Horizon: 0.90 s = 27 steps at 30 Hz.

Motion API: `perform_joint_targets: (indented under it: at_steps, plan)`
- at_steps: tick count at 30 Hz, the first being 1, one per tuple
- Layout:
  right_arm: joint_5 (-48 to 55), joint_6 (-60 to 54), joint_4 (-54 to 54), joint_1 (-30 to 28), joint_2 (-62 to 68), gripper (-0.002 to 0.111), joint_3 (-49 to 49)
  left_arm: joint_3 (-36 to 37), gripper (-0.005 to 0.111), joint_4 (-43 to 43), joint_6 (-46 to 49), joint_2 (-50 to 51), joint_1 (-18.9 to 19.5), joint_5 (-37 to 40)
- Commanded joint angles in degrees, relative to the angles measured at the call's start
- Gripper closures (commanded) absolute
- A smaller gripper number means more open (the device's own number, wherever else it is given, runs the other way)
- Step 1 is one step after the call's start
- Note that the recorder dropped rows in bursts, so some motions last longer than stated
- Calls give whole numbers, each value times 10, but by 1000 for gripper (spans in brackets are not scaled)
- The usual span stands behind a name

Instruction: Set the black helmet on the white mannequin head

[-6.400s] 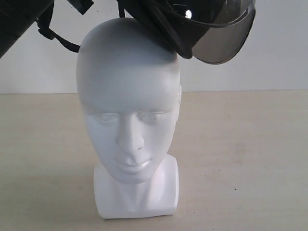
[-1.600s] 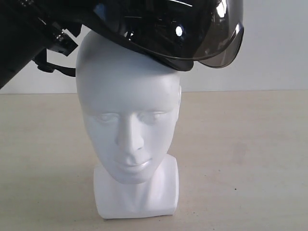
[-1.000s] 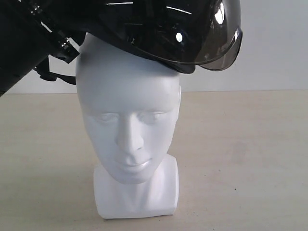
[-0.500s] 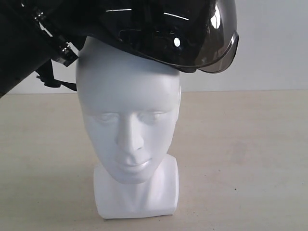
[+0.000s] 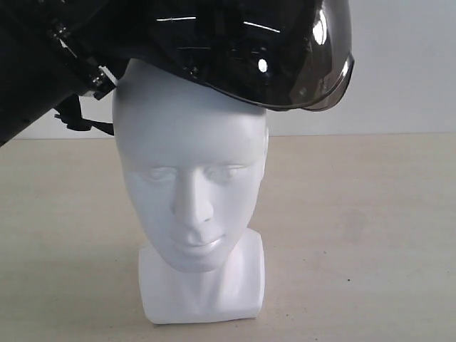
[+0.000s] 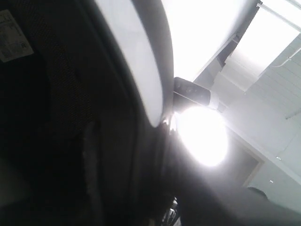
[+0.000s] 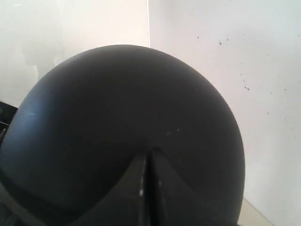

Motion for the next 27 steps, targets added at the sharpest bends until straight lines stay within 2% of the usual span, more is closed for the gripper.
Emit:
perform_joint_targets:
  at_steps: [1,12,25,27]
  plan:
    - [-5,13,-31,6,9,109,-19,3,103,64,-1,-9,-7,-29]
    - [-52,37,-31,6,26,109,-34,3,103,64,-5,-9,-7,-29]
    - [-48,40,-31,13,30,109,-34,3,102,71,-5,-9,-7,-35]
    - [-51,40,-31,13,30,109,-34,3,99,79,-5,-9,-7,-35]
